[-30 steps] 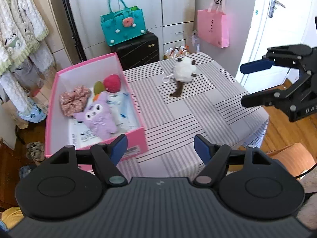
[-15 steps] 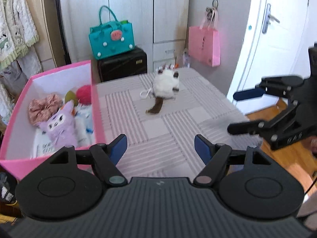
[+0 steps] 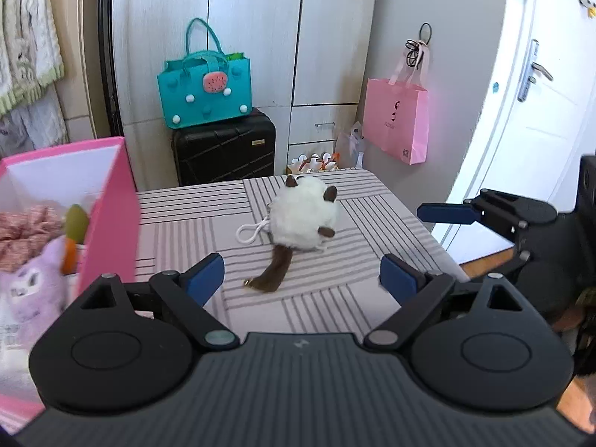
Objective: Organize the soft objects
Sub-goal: 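Move the right gripper back toward the white cat plush on the table, then grasp the white cat plush with the right gripper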
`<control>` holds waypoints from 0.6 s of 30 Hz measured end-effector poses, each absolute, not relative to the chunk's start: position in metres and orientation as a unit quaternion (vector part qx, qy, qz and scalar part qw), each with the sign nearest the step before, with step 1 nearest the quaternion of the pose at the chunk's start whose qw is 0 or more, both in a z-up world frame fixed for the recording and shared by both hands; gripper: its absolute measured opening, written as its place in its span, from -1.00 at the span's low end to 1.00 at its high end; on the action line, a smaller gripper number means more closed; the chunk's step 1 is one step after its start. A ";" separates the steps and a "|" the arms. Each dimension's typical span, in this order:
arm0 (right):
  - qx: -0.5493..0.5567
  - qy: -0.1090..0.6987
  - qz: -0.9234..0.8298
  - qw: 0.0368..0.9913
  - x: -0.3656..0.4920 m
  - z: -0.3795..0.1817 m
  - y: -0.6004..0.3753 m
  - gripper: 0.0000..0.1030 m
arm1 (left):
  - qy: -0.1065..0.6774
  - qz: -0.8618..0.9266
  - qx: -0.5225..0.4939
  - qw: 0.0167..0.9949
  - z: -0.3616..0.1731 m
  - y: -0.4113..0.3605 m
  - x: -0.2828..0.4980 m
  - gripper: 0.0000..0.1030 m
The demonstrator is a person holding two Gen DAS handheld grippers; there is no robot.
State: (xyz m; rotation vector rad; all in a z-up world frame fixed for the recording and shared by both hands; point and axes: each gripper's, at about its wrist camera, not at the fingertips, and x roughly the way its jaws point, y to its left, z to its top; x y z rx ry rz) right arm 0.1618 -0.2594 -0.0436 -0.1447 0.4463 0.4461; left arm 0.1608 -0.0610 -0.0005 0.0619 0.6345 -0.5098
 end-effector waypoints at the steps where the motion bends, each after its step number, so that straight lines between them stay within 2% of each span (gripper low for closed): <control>1: -0.079 0.216 0.212 0.950 0.167 -0.047 -0.259 0.80 | 0.311 -0.248 0.025 0.917 -0.004 -0.065 0.168 0.77; 10: -0.075 0.242 0.210 0.945 0.226 -0.073 -0.258 0.82 | 0.320 -0.232 -0.009 0.918 -0.033 -0.094 0.229 0.83; 18: -0.078 0.237 0.219 0.943 0.256 -0.084 -0.249 0.82 | 0.284 -0.222 0.031 0.932 -0.048 -0.118 0.259 0.83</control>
